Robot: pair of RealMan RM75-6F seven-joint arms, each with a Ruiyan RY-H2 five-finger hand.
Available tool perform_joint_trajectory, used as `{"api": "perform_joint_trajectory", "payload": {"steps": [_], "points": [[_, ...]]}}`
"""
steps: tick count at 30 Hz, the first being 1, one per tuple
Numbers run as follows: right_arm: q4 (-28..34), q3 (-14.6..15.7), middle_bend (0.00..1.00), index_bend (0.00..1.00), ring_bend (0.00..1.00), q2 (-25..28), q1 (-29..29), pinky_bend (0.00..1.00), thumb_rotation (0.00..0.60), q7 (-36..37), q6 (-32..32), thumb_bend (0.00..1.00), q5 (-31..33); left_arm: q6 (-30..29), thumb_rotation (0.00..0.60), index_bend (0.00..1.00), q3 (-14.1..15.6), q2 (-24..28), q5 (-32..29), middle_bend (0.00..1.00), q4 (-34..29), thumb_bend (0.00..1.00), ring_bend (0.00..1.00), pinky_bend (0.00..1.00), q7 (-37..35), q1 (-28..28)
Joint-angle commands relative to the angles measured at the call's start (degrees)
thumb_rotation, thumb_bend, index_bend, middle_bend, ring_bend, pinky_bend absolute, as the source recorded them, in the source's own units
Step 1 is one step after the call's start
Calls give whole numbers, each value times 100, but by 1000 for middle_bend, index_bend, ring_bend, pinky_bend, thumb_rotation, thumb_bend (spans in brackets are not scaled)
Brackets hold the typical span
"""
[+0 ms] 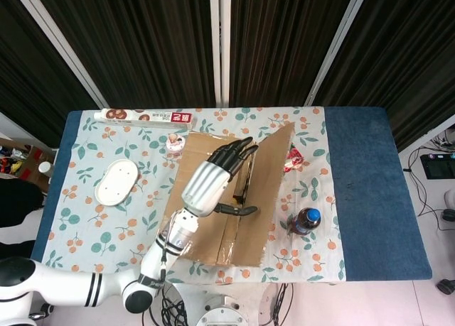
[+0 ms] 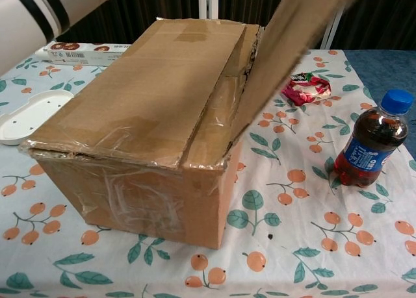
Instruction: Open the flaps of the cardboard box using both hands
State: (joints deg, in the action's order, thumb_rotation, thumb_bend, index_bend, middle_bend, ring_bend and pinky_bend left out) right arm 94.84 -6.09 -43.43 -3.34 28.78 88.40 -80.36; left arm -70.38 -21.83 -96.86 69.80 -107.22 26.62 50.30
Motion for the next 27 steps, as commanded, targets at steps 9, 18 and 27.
{"api": "perform_joint_trajectory", "payload": {"steps": [9, 18, 27], "points": [[-207, 16, 0, 0, 0, -69, -47, 0, 600, 170, -11, 143, -8, 3, 426, 0, 10, 296, -422, 0, -62, 0, 71, 166, 385, -25], [-66, 2, 0, 0, 0, -29, 126, 0, 600, -69, -133, 144, -220, -272, 464, 0, 201, 1505, -439, 0, -487, 19, 70, 166, 94, -724], [464, -195, 0, 0, 0, 224, 772, 0, 600, -594, -215, 223, -1147, -500, 517, 0, 1057, 3229, 359, 7, -120, 46, 70, 166, -1589, -2052]]}}
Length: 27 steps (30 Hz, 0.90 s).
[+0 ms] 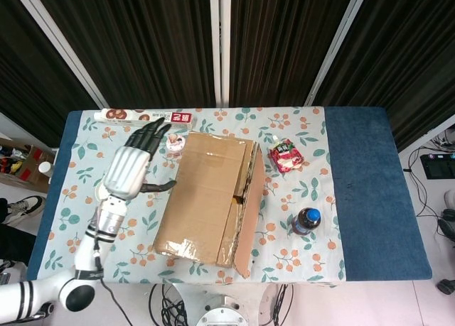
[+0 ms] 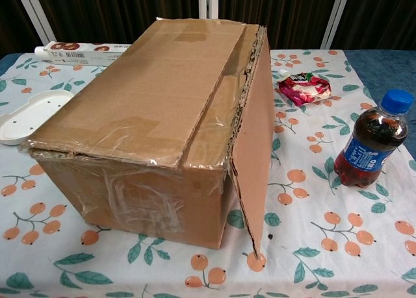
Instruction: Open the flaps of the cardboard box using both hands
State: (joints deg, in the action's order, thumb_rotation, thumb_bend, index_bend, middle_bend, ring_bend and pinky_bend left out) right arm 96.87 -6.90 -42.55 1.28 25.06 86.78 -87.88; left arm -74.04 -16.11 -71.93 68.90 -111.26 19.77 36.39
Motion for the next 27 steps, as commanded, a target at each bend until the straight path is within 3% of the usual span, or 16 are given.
{"api": "perform_joint_trajectory", "payload": {"steps": [1, 4, 10, 18, 20, 23, 27], "points": [[379, -184, 0, 0, 0, 192, 464, 0, 600, -331, -108, 265, -527, -178, 535, 0, 657, 876, 687, 7, 516, 46, 70, 166, -1237, -833], [700, -364, 0, 0, 0, 351, 873, 0, 600, -565, -422, 315, -679, -406, 592, 0, 1024, 1029, 1214, 7, 1186, 45, 71, 165, -1999, -1215], [1413, -834, 0, 0, 0, 518, 2242, 0, 600, -883, -2092, 345, -458, -1119, 599, 0, 1501, 974, 1783, 28, 2365, 40, 70, 166, -3273, -1963], [1580, -1196, 3, 0, 0, 44, 4023, 0, 600, -1452, -4478, 512, 489, -1590, 599, 0, 1607, 890, 1761, 38, 2972, 39, 71, 166, -3967, -2530], [1545, -1261, 1, 0, 0, -122, 4366, 0, 600, -2014, -4760, 481, 804, -1628, 600, 0, 1590, 856, 1718, 38, 3082, 39, 71, 166, -4095, -2615], [1395, -1304, 0, 0, 0, -541, 4790, 0, 600, -2828, -4877, 337, 1314, -1646, 600, 0, 1572, 793, 1683, 38, 3231, 39, 71, 166, -4229, -2706], [1148, -1251, 0, 0, 0, -1164, 5342, 0, 600, -3742, -4908, 234, 2093, -1683, 599, 0, 1544, 688, 1669, 38, 3413, 39, 70, 166, -4388, -2804]]}}
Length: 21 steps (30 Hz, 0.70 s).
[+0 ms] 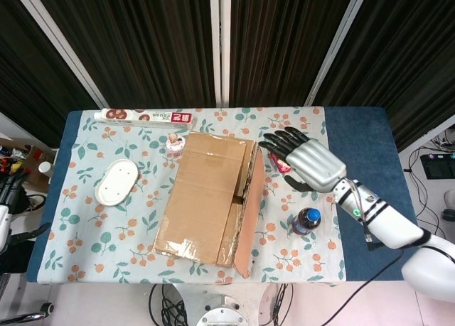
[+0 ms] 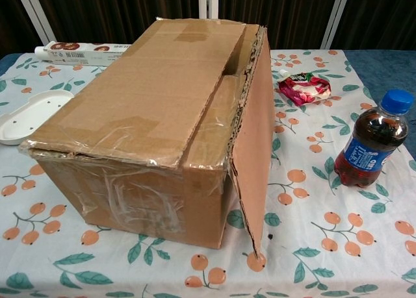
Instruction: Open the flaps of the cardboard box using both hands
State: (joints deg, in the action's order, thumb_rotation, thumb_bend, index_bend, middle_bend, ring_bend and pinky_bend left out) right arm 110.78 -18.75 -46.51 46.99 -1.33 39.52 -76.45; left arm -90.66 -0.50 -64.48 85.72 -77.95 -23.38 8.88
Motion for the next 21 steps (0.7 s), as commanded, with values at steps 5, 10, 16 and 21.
{"api": "perform_joint_trajectory", "payload": {"steps": [5, 10, 16, 21], "points": [[-602, 122, 0, 0, 0, -1599, 1339, 0, 600, -2121, 137, 137, 1799, -5, 599, 0, -46, -168, -35, 38, 317, 39, 71, 166, -233, -145], [-743, 272, 0, 0, 0, -2086, 1688, 0, 600, -2583, 295, 128, 2237, 16, 600, 0, -87, -227, -57, 38, 514, 39, 71, 166, -396, -212], [-814, 465, 0, 0, 0, -2283, 1885, 0, 600, -2808, 349, 127, 2427, 65, 600, 0, -104, -299, -54, 38, 763, 39, 70, 166, -531, -277], [-748, 600, 0, 0, 0, -2145, 1920, 0, 600, -2761, 229, 127, 2363, 100, 600, 0, -141, -346, -50, 38, 899, 39, 70, 166, -709, -306]]}}
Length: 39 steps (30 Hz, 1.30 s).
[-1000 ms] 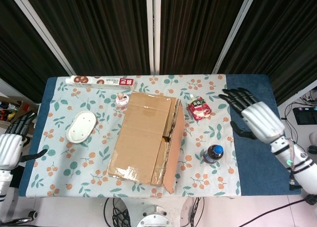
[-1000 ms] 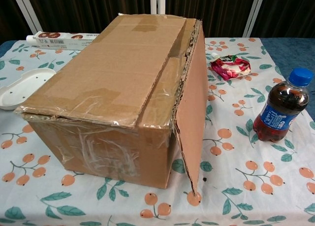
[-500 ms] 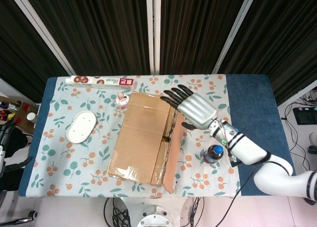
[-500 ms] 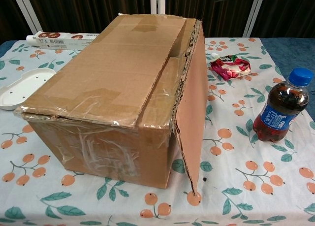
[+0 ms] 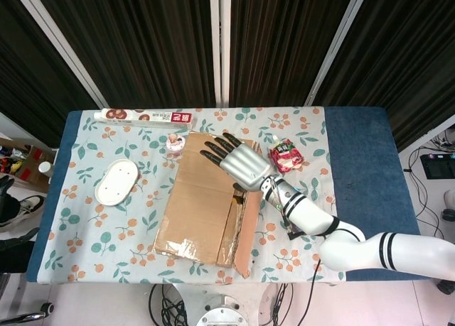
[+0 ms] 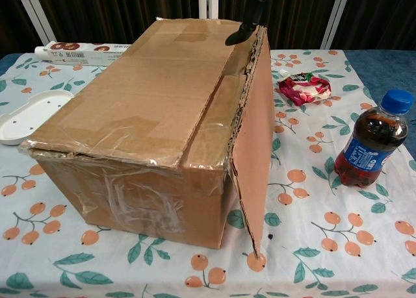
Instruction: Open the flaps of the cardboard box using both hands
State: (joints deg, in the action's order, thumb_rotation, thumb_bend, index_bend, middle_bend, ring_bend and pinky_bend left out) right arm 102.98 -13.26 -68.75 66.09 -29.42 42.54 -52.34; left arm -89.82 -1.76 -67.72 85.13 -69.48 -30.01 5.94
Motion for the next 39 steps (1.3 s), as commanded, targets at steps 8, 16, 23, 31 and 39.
{"api": "perform_joint_trajectory", "payload": {"steps": [8, 16, 23, 31, 39], "points": [[-3, 231, 0, 0, 0, 180, 102, 0, 600, 119, -269, 38, -212, 89, 600, 0, -71, -77, 51, 38, 97, 39, 71, 166, -82, 12], [-163, 291, 0, 0, 0, -107, 168, 0, 600, 172, -130, 35, -217, 124, 600, 0, -105, -94, 36, 37, 128, 39, 71, 166, -33, -20], [-307, 409, 0, 0, 0, -352, 174, 0, 600, 177, -33, 35, -209, 151, 600, 0, -133, -125, 23, 38, 210, 40, 71, 166, -83, -49], [-502, 224, 0, 0, 0, -634, 143, 0, 600, 253, 415, 37, -319, 136, 599, 0, -174, -187, 13, 33, 328, 39, 70, 166, -100, -76], [-972, -278, 0, 0, 0, -891, 407, 0, 600, 181, 739, 37, -353, 67, 600, 0, -167, -152, 101, 33, 346, 40, 70, 166, -213, -110]]}}
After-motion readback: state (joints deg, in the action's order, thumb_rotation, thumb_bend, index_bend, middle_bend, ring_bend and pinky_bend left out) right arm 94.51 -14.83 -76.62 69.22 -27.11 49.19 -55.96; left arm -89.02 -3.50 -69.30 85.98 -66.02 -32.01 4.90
